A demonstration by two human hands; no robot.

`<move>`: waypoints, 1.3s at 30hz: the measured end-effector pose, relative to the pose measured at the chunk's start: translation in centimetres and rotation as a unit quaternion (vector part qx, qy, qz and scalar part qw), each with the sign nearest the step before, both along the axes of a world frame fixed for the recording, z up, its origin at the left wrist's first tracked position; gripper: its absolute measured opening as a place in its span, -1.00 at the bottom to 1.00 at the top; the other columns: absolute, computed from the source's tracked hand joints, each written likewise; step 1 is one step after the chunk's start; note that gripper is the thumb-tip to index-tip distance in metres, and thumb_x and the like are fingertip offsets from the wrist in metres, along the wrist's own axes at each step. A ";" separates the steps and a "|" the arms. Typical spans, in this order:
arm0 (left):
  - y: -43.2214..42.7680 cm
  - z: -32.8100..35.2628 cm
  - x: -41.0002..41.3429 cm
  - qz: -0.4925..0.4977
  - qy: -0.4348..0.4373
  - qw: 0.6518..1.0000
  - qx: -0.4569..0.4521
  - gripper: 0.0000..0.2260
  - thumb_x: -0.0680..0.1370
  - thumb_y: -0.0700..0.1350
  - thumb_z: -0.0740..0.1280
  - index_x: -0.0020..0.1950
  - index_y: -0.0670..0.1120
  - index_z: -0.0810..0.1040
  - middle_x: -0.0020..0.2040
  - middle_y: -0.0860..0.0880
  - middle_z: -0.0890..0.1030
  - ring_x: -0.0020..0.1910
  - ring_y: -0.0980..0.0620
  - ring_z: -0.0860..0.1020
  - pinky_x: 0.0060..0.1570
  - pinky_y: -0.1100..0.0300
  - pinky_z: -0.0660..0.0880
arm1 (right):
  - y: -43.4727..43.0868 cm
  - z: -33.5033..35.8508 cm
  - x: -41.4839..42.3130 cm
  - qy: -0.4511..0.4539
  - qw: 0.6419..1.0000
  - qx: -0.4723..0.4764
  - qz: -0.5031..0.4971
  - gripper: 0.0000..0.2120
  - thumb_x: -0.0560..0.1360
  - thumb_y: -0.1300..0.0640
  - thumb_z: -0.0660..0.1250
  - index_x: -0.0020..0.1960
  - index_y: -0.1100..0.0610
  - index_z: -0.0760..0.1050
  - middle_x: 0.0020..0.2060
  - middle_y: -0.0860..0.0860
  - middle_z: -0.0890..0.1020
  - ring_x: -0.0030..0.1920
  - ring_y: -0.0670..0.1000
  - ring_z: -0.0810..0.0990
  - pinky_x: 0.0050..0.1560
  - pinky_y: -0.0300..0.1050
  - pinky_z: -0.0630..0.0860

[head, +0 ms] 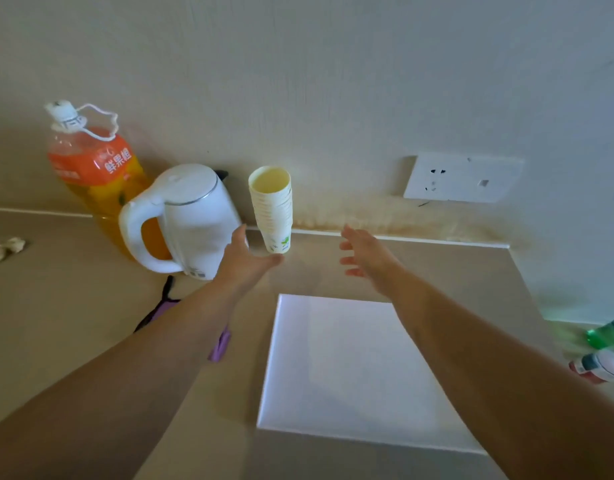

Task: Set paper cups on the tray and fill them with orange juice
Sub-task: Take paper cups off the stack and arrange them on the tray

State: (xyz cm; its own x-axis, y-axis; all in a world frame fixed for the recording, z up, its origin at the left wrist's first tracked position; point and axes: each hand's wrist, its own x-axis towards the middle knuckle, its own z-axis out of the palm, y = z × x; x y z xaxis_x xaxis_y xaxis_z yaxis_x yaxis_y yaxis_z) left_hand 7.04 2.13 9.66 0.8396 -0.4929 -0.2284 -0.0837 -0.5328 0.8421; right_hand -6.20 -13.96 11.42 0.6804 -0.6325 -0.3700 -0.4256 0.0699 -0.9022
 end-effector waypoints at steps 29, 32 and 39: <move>-2.5 4.7 2.5 -0.115 -0.142 0.962 -0.201 -0.48 0.27 -0.15 0.59 -0.01 0.22 0.36 -0.07 0.17 0.57 -0.11 0.37 0.54 -0.19 0.47 0.43 | 2.0 5.3 5.3 -0.090 0.990 0.100 -0.037 -0.48 0.61 -0.22 -0.02 0.25 0.14 0.45 0.00 0.10 0.60 -0.08 0.09 0.61 -0.07 -0.02 0.54; -1.9 6.7 1.7 -0.134 -0.160 0.960 -0.188 -0.60 0.28 -0.14 0.53 -0.01 0.12 0.45 -0.15 0.04 0.59 -0.22 0.15 0.57 -0.22 0.16 0.53 | 1.9 8.3 3.7 -0.209 0.977 -0.019 -0.029 -0.50 0.53 -0.20 0.21 0.37 0.04 0.31 0.22 0.02 0.50 0.15 0.03 0.54 0.07 -0.04 0.53; -0.1 10.0 -1.1 -0.135 -0.279 0.941 -0.136 -0.06 0.25 0.00 0.55 0.51 0.12 0.10 0.23 0.07 0.47 0.11 0.10 0.53 0.07 0.16 0.51 | 3.8 13.7 1.4 -0.203 0.959 -0.151 0.130 -0.32 0.29 -0.19 0.47 0.30 0.13 0.45 0.09 0.02 0.58 0.11 -0.01 0.57 0.25 0.16 0.47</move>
